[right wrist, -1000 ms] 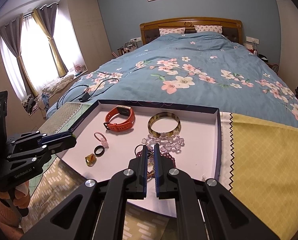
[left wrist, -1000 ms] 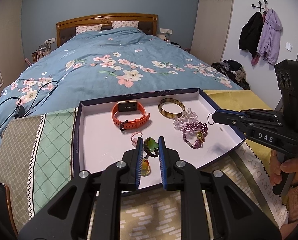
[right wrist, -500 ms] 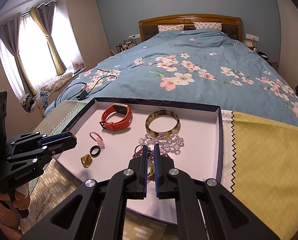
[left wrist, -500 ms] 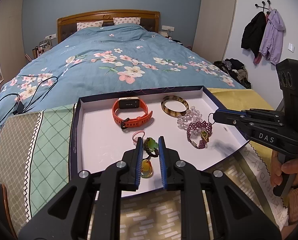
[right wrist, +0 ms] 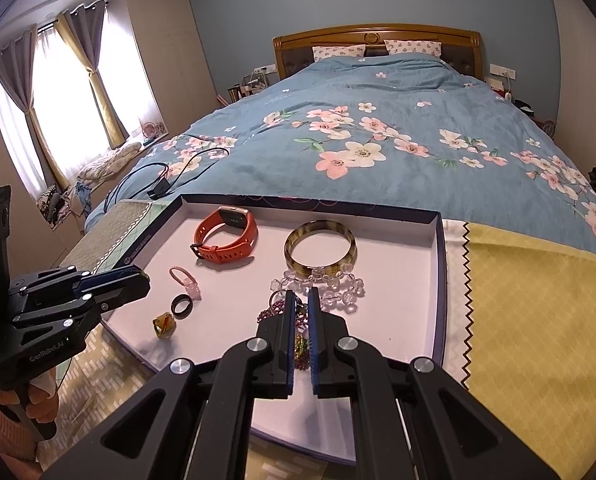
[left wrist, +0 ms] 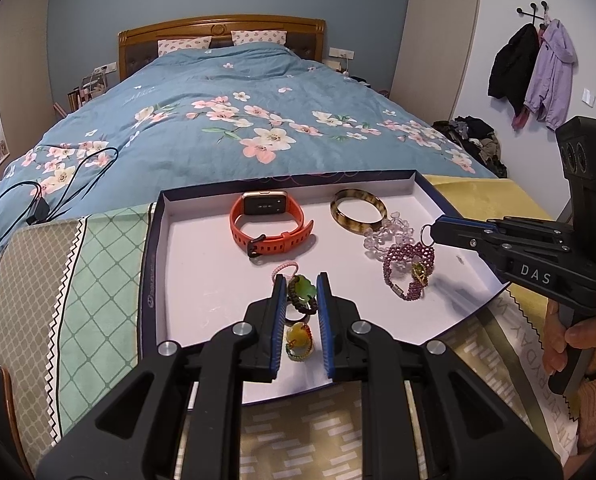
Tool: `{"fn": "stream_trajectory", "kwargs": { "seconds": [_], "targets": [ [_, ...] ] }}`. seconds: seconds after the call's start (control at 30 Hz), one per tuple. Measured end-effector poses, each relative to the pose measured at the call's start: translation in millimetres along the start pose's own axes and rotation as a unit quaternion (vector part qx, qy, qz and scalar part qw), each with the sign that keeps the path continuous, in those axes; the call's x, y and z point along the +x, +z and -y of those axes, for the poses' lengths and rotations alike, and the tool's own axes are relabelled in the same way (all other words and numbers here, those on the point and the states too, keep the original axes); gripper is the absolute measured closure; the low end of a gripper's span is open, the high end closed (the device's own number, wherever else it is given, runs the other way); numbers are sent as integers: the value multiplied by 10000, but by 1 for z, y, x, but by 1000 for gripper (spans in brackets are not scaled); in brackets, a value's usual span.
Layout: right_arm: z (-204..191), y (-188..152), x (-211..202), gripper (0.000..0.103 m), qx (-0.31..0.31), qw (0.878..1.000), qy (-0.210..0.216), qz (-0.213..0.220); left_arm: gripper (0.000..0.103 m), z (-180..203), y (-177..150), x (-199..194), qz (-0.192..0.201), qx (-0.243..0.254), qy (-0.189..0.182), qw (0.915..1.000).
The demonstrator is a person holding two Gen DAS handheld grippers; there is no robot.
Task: Organize jewelry
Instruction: 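Lower into the box and open both grippers to drop the green and silver rings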
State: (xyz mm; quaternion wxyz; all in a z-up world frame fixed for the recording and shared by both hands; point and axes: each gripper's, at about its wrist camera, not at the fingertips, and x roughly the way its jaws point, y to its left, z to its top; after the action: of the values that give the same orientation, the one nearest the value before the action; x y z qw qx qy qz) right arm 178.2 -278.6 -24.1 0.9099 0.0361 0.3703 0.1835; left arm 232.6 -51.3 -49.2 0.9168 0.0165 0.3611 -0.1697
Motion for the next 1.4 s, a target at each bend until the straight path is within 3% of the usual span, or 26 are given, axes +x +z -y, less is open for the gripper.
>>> {"fn": "stream_trajectory", "kwargs": {
  "seconds": [1.23, 1.33, 1.4],
  "targets": [
    [7, 7, 39, 96, 152, 9988, -285, -358, 86, -10, 0, 37, -343, -266, 103, 9990],
    [8, 7, 37, 96, 166, 9989, -288, -322, 79, -11, -1, 38, -355, -309, 105, 9988],
    [8, 6, 34, 87, 181, 9990, -292, -284, 69, -11, -2, 37, -316, -346, 123, 9988]
  ]
}}
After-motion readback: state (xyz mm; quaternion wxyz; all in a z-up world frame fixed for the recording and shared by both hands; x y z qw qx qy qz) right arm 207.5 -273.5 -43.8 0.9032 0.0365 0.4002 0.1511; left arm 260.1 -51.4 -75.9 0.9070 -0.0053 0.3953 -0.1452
